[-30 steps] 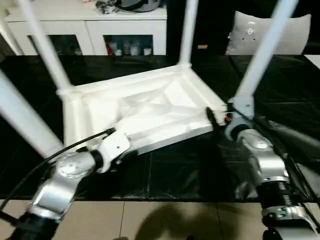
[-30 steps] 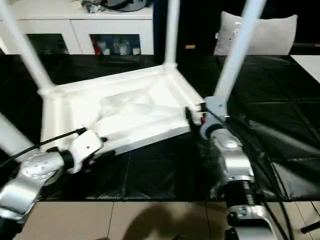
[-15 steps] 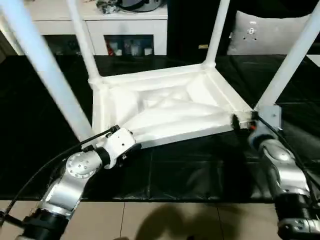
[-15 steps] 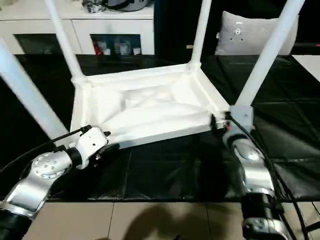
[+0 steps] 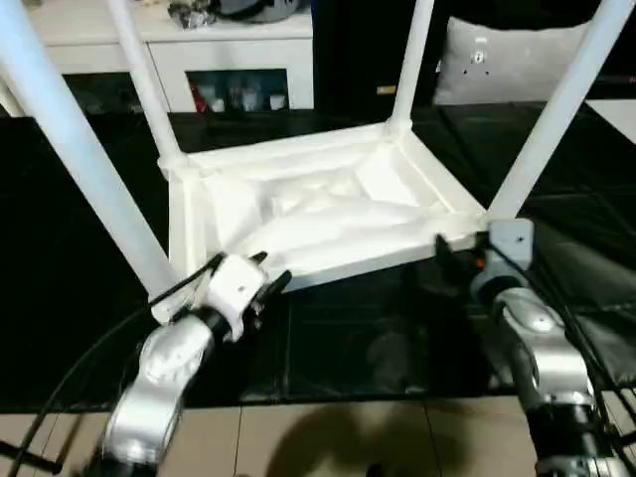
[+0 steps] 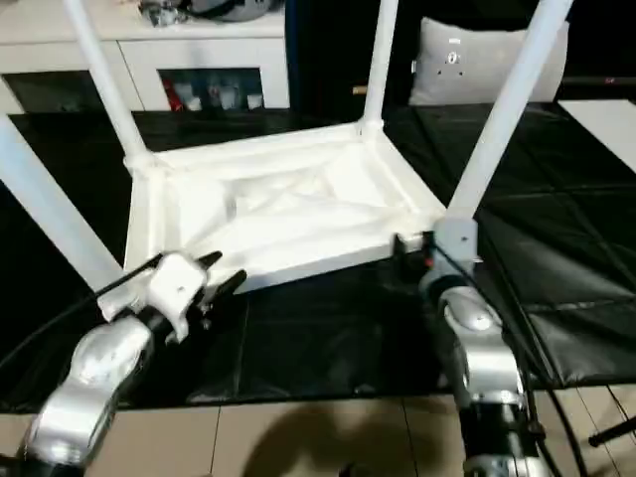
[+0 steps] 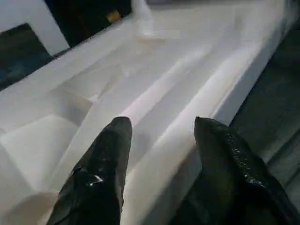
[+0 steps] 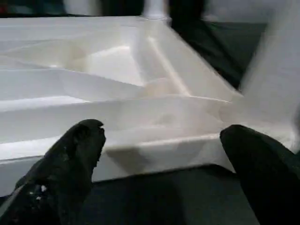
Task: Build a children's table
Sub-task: Rotate table base
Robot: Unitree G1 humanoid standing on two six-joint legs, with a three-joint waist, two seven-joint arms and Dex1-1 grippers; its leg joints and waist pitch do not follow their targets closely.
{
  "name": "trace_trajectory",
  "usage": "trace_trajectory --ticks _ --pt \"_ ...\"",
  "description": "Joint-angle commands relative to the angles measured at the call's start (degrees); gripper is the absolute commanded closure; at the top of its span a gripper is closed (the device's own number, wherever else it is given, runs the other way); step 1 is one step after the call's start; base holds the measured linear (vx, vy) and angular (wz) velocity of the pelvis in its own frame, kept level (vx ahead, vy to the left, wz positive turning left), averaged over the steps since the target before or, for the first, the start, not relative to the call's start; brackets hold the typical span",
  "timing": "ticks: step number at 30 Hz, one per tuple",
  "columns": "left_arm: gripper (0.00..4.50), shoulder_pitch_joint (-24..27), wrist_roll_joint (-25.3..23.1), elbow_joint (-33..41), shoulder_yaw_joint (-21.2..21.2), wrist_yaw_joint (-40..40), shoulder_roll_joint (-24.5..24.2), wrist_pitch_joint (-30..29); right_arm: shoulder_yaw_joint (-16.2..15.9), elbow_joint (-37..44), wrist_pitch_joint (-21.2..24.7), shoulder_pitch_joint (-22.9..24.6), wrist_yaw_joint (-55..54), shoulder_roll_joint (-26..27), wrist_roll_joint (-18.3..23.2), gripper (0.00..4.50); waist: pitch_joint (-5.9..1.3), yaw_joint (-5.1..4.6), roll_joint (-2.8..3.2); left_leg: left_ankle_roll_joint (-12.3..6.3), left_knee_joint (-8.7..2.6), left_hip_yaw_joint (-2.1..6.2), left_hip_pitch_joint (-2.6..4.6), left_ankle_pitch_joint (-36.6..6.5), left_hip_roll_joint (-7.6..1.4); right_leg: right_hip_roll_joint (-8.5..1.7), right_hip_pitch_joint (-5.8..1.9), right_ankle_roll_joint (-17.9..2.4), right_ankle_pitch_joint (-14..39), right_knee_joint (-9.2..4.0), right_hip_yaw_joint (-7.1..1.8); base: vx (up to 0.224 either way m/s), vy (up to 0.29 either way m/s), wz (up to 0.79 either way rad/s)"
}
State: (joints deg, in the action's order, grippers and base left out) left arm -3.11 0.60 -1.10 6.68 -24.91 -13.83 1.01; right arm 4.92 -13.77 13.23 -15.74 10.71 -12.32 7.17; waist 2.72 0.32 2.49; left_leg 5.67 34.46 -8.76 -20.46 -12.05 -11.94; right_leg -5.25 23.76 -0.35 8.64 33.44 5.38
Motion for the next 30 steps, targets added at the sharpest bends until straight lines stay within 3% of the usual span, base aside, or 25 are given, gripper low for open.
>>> trace_trajectory --ticks 1,2,6,7,8,9,10,13,17,19,21,25,27,28,29,30 --pt "2.15 1.0 2.9 2.9 -1.4 -0.7 0.1 -0.7 -0.9 2.0 0.6 0.5 1.6 0.3 0.8 0.0 -3.82 0.22 -0.48 -4.49 -4.02 -0.78 -0.9 -9.8 -0.37 -1.75 -3.36 -10.0 16.0 -3.55 -2.12 0.0 0.0 0.0" --pt "1.85 1.5 3.5 3.4 -1.5 -0.9 0.3 -0.8 -1.1 2.4 0.6 0.7 1.8 0.3 0.8 0.0 -3.64 0.24 -0.51 -4.51 -4.11 -0.84 -0.81 -10.6 -0.34 -1.7 -3.25 -9.8 17.2 -3.72 -2.11 0.0 0.0 0.0" --pt "1.74 9.9 9.2 10.9 -2.2 -1.3 1.0 -0.7 -5.0 5.4 0.3 3.2 5.3 0.8 1.1 0.0 -3.18 0.36 -0.92 -4.23 -4.37 -0.85 -0.9 -13.0 -0.5 -1.83 -3.12 -8.2 21.5 -4.14 -2.18 0.0 0.0 0.0" --pt "1.6 10.1 9.3 11.0 -2.3 -1.3 1.0 -0.7 -5.1 5.5 0.3 3.2 5.4 0.8 1.0 0.0 -3.1 0.23 -0.89 -4.03 -4.49 -0.76 -1.05 -13.6 -0.57 -1.89 -3.14 -7.6 22.8 -4.23 -2.18 0.0 0.0 0.0" --pt "1.39 12.4 10.4 13.2 -3.1 -1.8 1.0 -1.0 -6.0 5.7 0.3 3.5 6.3 1.0 0.6 0.0 -2.98 0.15 -0.88 -3.8 -4.52 -0.78 -0.78 -15.0 -0.49 -1.73 -2.77 -6.9 24.7 -4.47 -2.12 0.0 0.0 0.0" --pt "1.39 13.8 11.4 14.4 -3.5 -2.6 0.6 -1.5 -6.4 5.9 0.3 3.6 6.9 1.1 0.5 0.0 -2.68 0.02 -1.23 -3.8 -4.66 -0.73 -1.06 -15.5 -0.47 -1.72 -2.78 -6.4 25.5 -4.64 -2.09 0.0 0.0 0.0" --pt "1.38 14.4 12.0 15.0 -3.7 -2.9 0.4 -1.8 -6.6 6.0 0.3 3.7 7.1 1.1 0.5 0.0 -2.51 0.07 -1.04 -3.59 -4.7 -0.76 -0.77 -17.0 -0.44 -1.73 -2.46 -5.6 28.0 -5.01 -2.1 0.0 0.0 0.0" --pt "1.14 17.2 14.5 17.5 -4.7 -4.8 -1.1 -3.0 -7.5 6.5 0.5 3.8 8.5 1.3 0.8 0.0 -2.14 0.02 -1.06 -2.95 -4.84 -0.54 -0.6 -19.2 -0.36 -1.67 -2.11 -3.9 31.3 -5.31 -2.01 0.0 0.0 0.0" --pt "0.93 21.0 18.2 20.3 -7.9 -9.2 -7.8 -9.0 -9.7 7.4 1.3 4.5 11.8 0.5 0.9 0.0 -1.75 -0.09 -0.87 -2.39 -5.15 -0.29 -0.53 -21.0 -0.29 -1.42 -1.87 -2.6 32.0 -5.31 -2.06 0.0 0.0 0.0" --pt "0.58 21.1 18.5 20.4 -8.2 -9.5 -8.2 -9.3 -9.8 7.4 1.3 4.6 12.0 0.5 0.9 0.0 -1.75 -0.07 -0.8 -2.2 -5.18 -0.26 -0.38 -21.2 -0.23 -1.38 -1.82 -2.7 31.9 -5.34 -2.06 0.0 0.0 0.0" --pt "0.52 22.4 20.4 20.2 -12.3 -12.3 -13.1 -12.7 -10.2 7.5 1.3 5.4 12.9 -0.2 0.6 0.0 -1.84 -0.04 -0.54 -1.96 -5.31 -0.2 -0.36 -21.2 -0.28 -1.37 -1.93 -3.7 29.3 -5.04 -2.24 0.0 0.0 0.0" --pt "0.1 23.0 21.7 19.4 -16.3 -12.5 -16.3 -15.0 -10.0 7.6 1.4 5.9 13.3 -0.7 0.4 0.0 -1.89 -0.07 -0.38 -1.99 -5.4 -0.21 -0.3 -20.4 -0.39 -1.28 -2.18 -5.0 26.3 -4.69 -2.3 0.0 0.0 0.0" --pt "0.05 23.7 22.4 19.8 -18.7 -12.3 -18.6 -17.8 -9.9 7.7 1.7 6.2 13.8 -1.2 0.5 0.0 -1.98 0.06 -0.28 -2.23 -5.43 -0.33 -0.29 -19.2 -0.42 -1.25 -2.31 -6.7 23.0 -4.23 -2.43 0.0 0.0 0.0" --pt "0.05 24.2 22.5 20.4 -19.7 -12.4 -20.0 -19.5 -9.9 7.6 1.9 6.3 14.0 -1.5 0.5 0.0 -1.98 0.04 -0.63 -2.37 -5.4 -0.38 -0.3 -18.9 -0.42 -1.26 -2.35 -6.9 22.8 -4.26 -2.45 0.0 0.0 0.0" --pt "0.05 24.4 22.5 20.5 -20.0 -12.4 -20.3 -19.9 -9.9 7.6 1.9 6.3 14.0 -1.5 0.5 0.0 -1.99 0.1 -0.5 -2.35 -5.43 -0.36 -0.27 -18.7 -0.48 -1.29 -2.39 -7.2 22.5 -4.05 -2.49 0.0 0.0 0.0" --pt "0.05 24.9 22.4 21.4 -21.2 -12.0 -21.9 -22.4 -10.0 7.4 2.1 6.2 14.4 -1.8 0.4 0.0 -1.86 -0.01 -0.76 -2.52 -5.41 -0.51 -0.23 -18.8 -0.45 -1.26 -2.36 -7.2 23.2 -4.2 -2.49 0.0 0.0 0.0"
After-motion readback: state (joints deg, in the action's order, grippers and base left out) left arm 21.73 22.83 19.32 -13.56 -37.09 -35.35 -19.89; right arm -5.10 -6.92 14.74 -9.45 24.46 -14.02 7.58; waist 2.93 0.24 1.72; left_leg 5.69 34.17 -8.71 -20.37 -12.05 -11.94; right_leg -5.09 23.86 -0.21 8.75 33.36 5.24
